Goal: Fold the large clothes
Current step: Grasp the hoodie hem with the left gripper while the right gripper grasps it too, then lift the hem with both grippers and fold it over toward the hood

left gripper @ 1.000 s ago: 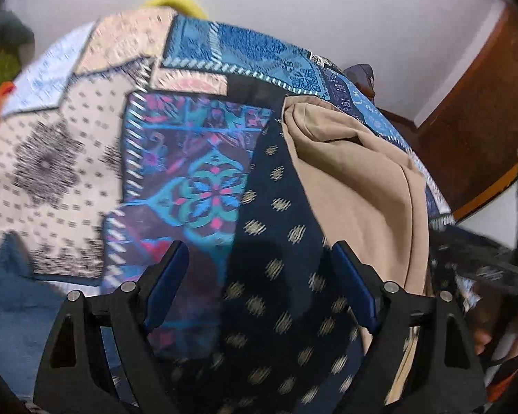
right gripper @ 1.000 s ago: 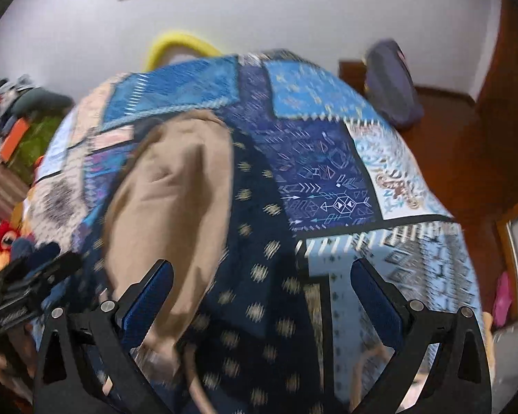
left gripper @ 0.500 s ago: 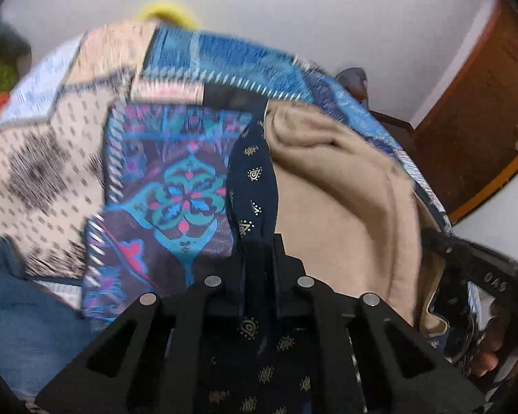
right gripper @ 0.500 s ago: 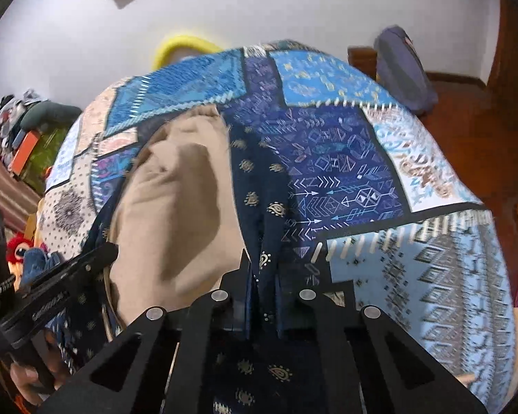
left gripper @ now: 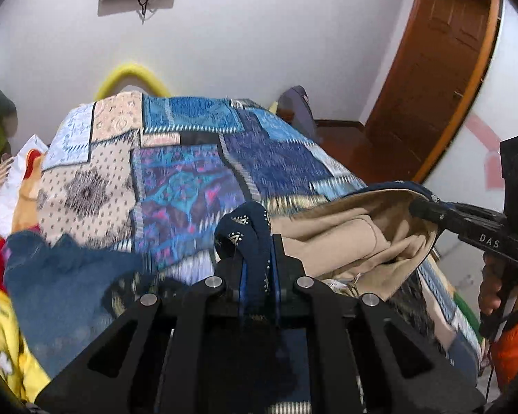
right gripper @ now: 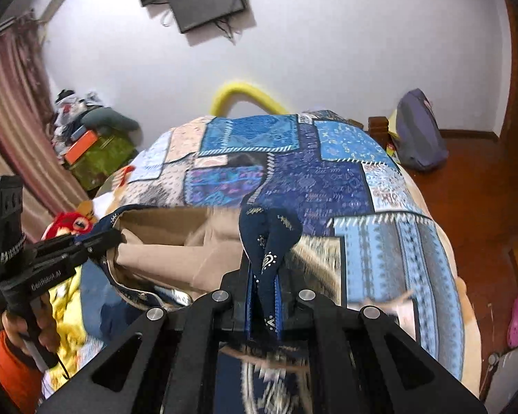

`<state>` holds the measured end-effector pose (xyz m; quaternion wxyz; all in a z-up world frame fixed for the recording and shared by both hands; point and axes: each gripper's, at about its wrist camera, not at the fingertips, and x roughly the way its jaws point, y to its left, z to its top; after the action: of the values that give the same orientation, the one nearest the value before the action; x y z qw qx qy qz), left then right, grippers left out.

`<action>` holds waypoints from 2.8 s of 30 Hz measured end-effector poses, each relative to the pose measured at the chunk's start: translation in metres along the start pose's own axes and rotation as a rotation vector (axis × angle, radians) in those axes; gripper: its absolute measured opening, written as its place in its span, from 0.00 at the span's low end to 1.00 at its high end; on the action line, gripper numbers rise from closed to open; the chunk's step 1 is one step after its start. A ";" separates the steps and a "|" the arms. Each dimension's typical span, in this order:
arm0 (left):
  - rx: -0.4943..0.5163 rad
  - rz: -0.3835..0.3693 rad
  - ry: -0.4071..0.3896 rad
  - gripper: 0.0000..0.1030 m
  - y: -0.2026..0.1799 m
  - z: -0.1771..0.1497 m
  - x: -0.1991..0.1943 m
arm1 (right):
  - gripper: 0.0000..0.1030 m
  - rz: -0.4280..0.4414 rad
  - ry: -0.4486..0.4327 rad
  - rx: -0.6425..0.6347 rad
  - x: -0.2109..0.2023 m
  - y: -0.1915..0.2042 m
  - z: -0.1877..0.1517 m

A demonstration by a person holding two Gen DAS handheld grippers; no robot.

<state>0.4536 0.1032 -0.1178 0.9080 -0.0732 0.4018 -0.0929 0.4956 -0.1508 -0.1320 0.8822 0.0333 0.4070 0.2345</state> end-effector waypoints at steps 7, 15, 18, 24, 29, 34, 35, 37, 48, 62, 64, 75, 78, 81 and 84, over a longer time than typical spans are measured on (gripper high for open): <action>0.039 0.068 0.095 0.11 -0.007 -0.079 -0.004 | 0.07 -0.067 0.040 -0.059 -0.035 0.014 -0.077; 0.013 0.135 0.214 0.11 0.016 -0.141 0.036 | 0.07 -0.235 0.131 -0.111 -0.020 -0.010 -0.135; 0.019 0.155 0.205 0.16 0.018 -0.151 0.042 | 0.07 -0.211 0.195 -0.076 -0.012 -0.023 -0.146; -0.016 0.187 0.208 0.43 0.030 -0.154 0.045 | 0.87 -0.389 0.179 -0.114 -0.011 -0.034 -0.162; -0.061 0.134 0.206 0.57 0.040 -0.150 0.032 | 0.92 -0.295 0.173 -0.067 -0.027 -0.037 -0.160; 0.018 0.174 0.138 0.73 0.025 -0.127 0.010 | 0.92 -0.204 0.118 -0.096 -0.041 -0.013 -0.139; 0.027 0.175 0.124 0.73 0.022 -0.122 0.007 | 0.92 -0.185 0.109 -0.097 -0.042 -0.007 -0.135; 0.038 0.164 0.107 0.74 0.018 -0.110 0.005 | 0.92 -0.160 0.094 -0.095 -0.038 0.001 -0.125; 0.053 0.107 0.075 0.74 0.007 -0.047 0.054 | 0.87 -0.069 0.102 -0.104 0.030 0.033 -0.076; 0.091 -0.013 0.045 0.07 -0.016 -0.049 0.036 | 0.07 0.072 0.117 -0.064 0.040 0.040 -0.068; 0.107 -0.028 0.030 0.07 -0.023 -0.056 0.015 | 0.07 0.084 0.108 -0.075 0.025 0.045 -0.072; 0.173 -0.047 0.048 0.07 -0.044 -0.119 -0.061 | 0.07 0.136 0.101 -0.156 -0.062 0.087 -0.130; 0.180 -0.062 0.077 0.07 -0.047 -0.142 -0.069 | 0.07 0.151 0.115 -0.156 -0.077 0.094 -0.150; 0.179 -0.065 0.121 0.12 -0.046 -0.165 -0.070 | 0.07 0.149 0.141 -0.160 -0.086 0.098 -0.168; 0.165 -0.053 0.175 0.31 -0.042 -0.188 -0.064 | 0.08 0.136 0.175 -0.171 -0.091 0.102 -0.189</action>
<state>0.2665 0.0665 -0.1885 0.8697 -0.0006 0.4684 -0.1557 0.2667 -0.1251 -0.1689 0.8250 -0.0350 0.4576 0.3298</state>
